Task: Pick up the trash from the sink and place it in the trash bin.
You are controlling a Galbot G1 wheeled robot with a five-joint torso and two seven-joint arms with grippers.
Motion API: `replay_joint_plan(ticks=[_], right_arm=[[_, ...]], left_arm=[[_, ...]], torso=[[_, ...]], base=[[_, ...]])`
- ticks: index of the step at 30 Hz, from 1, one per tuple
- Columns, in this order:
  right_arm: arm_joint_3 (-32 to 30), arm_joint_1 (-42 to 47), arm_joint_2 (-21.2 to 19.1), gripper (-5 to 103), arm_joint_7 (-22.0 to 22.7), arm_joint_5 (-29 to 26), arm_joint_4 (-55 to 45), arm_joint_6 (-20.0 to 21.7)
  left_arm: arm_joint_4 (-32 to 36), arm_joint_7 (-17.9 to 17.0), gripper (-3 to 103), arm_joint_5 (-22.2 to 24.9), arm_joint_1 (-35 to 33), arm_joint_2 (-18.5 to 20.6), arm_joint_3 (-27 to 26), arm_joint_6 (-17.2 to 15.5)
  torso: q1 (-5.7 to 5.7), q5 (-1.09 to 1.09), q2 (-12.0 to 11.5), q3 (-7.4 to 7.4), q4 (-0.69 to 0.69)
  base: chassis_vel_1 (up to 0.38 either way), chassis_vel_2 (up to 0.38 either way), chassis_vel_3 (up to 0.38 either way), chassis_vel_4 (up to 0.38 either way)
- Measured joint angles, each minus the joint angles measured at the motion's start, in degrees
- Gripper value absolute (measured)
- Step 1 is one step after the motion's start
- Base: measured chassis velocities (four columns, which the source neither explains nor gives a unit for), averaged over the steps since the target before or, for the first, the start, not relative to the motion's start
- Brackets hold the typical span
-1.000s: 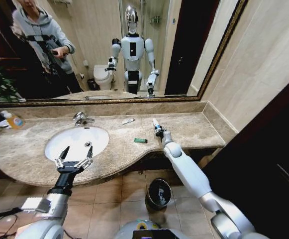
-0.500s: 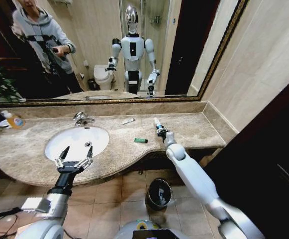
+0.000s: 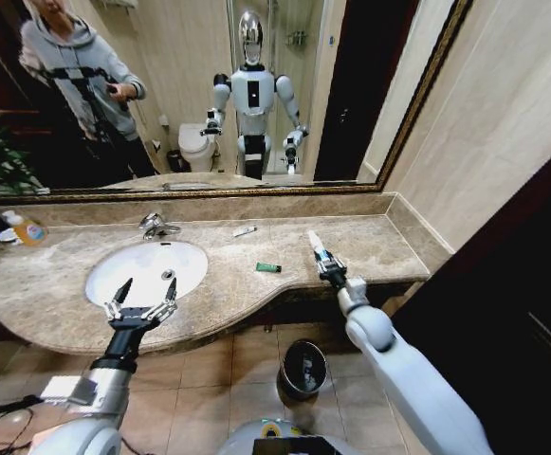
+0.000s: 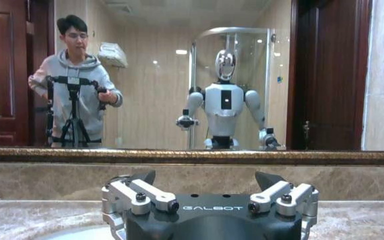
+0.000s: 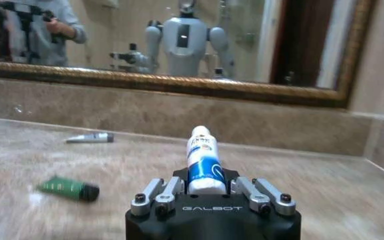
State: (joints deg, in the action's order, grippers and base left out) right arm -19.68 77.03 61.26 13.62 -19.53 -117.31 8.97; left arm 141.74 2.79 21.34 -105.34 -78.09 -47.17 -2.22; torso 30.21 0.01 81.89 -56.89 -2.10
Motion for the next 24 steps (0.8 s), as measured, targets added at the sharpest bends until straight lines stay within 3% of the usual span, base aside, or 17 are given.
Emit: replay_joint_plan(ticks=[5, 11, 18, 24], right_arm=[[-2.74, 12.95, 3.47, 30, 0.79, 5.9, -0.63, -8.02], [-2.48, 21.4, 6.87, 30, 1.26, 9.46, 3.45, -13.62], [-0.01, 24.8, 8.53, 30, 1.75, 10.11, 9.56, -16.46], [2.37, 22.48, 9.71, 30, 0.48, 10.2, 18.04, -16.63]], left_arm=[[0.0, 0.01, 100, 0.0, 0.0, 0.0, 0.0, 0.0], [0.0, 0.0, 100, 0.0, 0.0, 0.0, 0.0, 0.0], [0.0, 0.0, 100, 0.0, 0.0, 0.0, 0.0, 0.0], [0.0, 0.0, 100, 0.0, 0.0, 0.0, 0.0, 0.0]], torso=[[0.0, 0.0, 0.0, 0.0, -0.01], [0.0, -0.01, 0.0, 0.0, -0.01], [0.01, -0.02, -0.01, -0.01, -0.01], [0.01, -0.02, -0.01, -0.01, -0.01]], base=[[0.0, 0.0, 0.0, 0.0], [0.0, 0.0, 0.0, 0.0], [0.0, 0.0, 0.0, 0.0], [0.0, 0.0, 0.0, 0.0]])
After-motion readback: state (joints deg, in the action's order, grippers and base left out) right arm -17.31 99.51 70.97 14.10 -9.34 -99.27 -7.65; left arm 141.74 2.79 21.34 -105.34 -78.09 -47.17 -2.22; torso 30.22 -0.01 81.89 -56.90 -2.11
